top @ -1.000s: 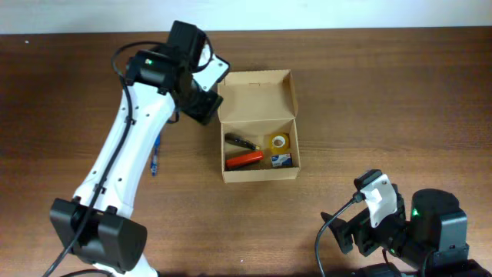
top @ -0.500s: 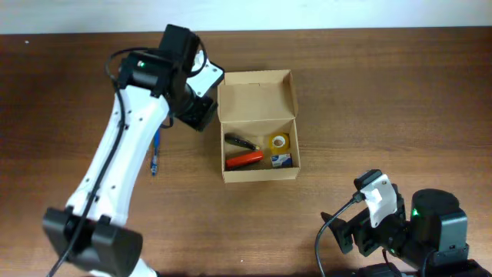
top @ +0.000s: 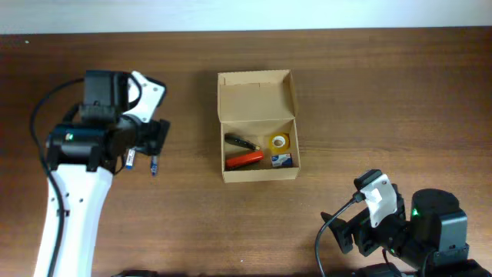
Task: Pack container
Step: 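Open the left gripper and move it over the pens, then lower the left gripper onto the blue pen and grasp it, then carry the blue pen into the box and lower it, then open the left gripper and move it to the white-blue marker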
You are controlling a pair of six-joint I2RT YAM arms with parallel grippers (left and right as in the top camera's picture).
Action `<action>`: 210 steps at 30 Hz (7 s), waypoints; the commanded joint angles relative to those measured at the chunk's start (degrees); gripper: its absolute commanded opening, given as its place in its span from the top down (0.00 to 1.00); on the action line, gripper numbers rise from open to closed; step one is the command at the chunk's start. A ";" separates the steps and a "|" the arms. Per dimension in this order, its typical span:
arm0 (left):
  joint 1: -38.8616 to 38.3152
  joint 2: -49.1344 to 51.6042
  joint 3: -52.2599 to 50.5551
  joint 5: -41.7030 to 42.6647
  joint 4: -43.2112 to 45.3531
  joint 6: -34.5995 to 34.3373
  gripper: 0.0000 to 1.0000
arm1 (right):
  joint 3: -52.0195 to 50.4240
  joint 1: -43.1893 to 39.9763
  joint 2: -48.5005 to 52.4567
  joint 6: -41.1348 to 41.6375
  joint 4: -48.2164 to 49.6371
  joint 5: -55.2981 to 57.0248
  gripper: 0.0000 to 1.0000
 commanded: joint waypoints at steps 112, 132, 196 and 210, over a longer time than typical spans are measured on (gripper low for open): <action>1.11 34.84 -7.96 -2.34 18.99 -10.32 0.98 | -0.15 -0.42 -0.28 -0.02 0.17 0.55 0.01; -22.05 19.63 4.66 0.76 20.00 11.45 0.98 | -0.15 -0.42 -0.28 -0.02 0.17 0.55 0.01; -13.31 16.00 10.27 -6.99 5.42 11.08 0.55 | -0.15 -0.42 -0.28 -0.02 0.17 0.55 0.01; 4.94 16.76 7.58 -5.60 1.03 11.10 0.50 | -0.15 -0.42 -0.28 -0.02 0.17 0.55 0.01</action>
